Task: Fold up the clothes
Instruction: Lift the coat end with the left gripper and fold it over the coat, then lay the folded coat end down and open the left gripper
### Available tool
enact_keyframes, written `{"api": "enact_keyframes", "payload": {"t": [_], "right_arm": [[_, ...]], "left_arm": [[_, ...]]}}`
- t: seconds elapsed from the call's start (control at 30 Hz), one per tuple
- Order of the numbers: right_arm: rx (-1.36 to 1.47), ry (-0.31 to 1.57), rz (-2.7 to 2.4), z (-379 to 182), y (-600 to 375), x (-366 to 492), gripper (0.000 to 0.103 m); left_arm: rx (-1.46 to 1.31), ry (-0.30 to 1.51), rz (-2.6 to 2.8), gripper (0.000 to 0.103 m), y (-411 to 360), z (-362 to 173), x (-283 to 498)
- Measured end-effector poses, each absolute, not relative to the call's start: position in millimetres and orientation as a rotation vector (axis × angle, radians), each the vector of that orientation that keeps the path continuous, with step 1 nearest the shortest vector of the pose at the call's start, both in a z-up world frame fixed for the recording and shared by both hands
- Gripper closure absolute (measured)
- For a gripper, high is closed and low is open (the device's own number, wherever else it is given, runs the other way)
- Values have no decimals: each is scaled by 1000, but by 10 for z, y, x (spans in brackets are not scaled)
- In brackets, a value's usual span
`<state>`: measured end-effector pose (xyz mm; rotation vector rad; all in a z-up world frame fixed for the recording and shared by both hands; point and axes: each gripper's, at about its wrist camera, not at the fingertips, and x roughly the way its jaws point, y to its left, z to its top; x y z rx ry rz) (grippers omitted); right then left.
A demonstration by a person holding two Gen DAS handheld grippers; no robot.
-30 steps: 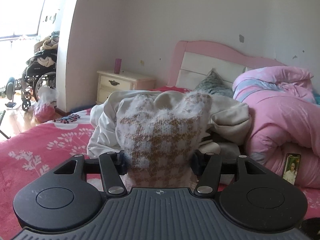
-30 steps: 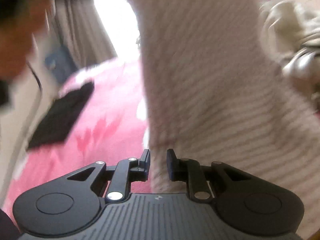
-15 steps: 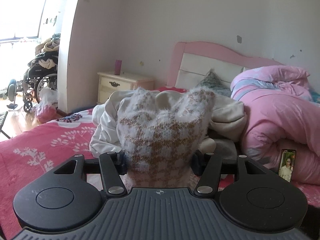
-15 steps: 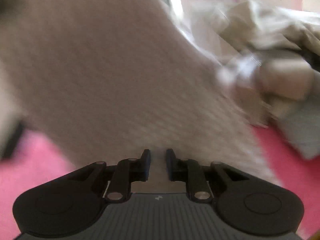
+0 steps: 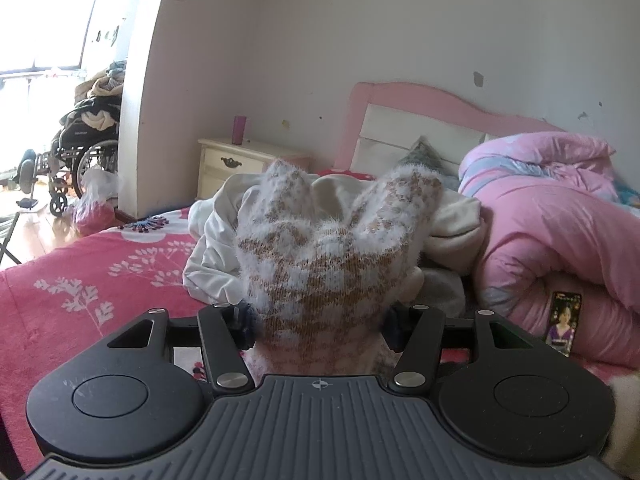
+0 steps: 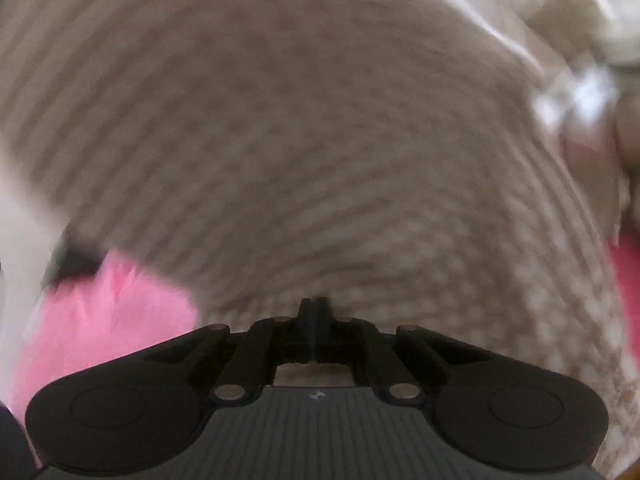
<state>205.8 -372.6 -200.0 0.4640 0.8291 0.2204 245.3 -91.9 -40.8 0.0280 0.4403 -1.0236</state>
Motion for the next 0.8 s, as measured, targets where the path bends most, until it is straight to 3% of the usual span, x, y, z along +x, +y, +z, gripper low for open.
{"api": "enact_keyframes", "payload": {"t": [0.13, 0.23, 0.3, 0.63, 0.8], "right_arm": [[679, 742, 37, -2011, -4385, 1853, 103], [690, 724, -19, -1939, -4441, 1668, 103], [714, 714, -32, -1834, -4438, 1461, 96], [910, 530, -90, -756, -4929, -310, 95], [951, 499, -154, -568, -5065, -1125, 92]], "left_arm": [[33, 447, -1046, 46, -889, -414, 2415], [52, 440, -1063, 46, -914, -415, 2338], [79, 428, -1075, 46, -949, -414, 2254], [268, 382, -1120, 46, -1331, -556, 1658], [363, 380, -1088, 46, -1671, -842, 1223]]}}
